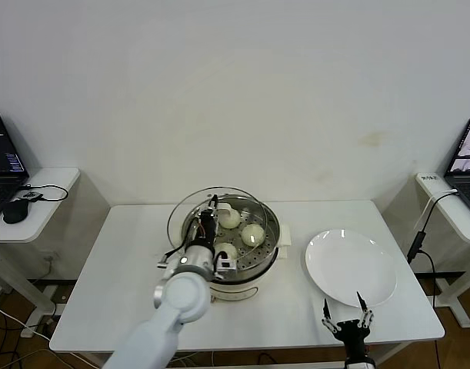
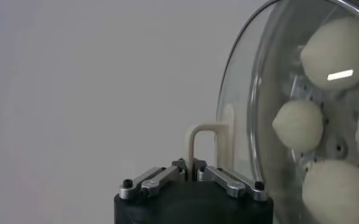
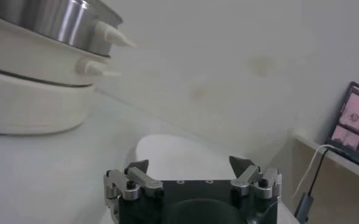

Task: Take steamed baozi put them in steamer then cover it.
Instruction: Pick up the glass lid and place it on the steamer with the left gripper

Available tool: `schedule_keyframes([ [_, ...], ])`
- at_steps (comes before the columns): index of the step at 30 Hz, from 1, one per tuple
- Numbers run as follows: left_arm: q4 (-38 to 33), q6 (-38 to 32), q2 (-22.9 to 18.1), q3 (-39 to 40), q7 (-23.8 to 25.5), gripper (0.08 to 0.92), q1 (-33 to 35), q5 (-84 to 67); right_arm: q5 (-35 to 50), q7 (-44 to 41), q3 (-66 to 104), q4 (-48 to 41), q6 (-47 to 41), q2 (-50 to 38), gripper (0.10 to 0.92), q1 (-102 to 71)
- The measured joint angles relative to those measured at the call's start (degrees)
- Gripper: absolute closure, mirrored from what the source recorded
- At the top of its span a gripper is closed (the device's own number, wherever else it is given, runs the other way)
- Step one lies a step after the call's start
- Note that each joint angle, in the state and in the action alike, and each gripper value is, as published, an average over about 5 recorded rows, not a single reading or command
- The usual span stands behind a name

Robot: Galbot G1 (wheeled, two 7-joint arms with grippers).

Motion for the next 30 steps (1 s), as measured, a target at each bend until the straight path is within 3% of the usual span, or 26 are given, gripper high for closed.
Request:
schedule_keyframes([
  [13, 4.96, -0.63, -6.02, 0.43, -0.11, 0.863, -0.28, 4.91, -1.94, 0.20, -0.30, -0.07, 0.61, 0.07, 0.202, -0.48],
  [30, 7.05, -1.42, -8.30, -0.06, -1.10, 0.863, 0.92, 7.29, -2.48, 0.16, -0.71, -0.18, 0.83, 0.09, 0.202, -0.79],
])
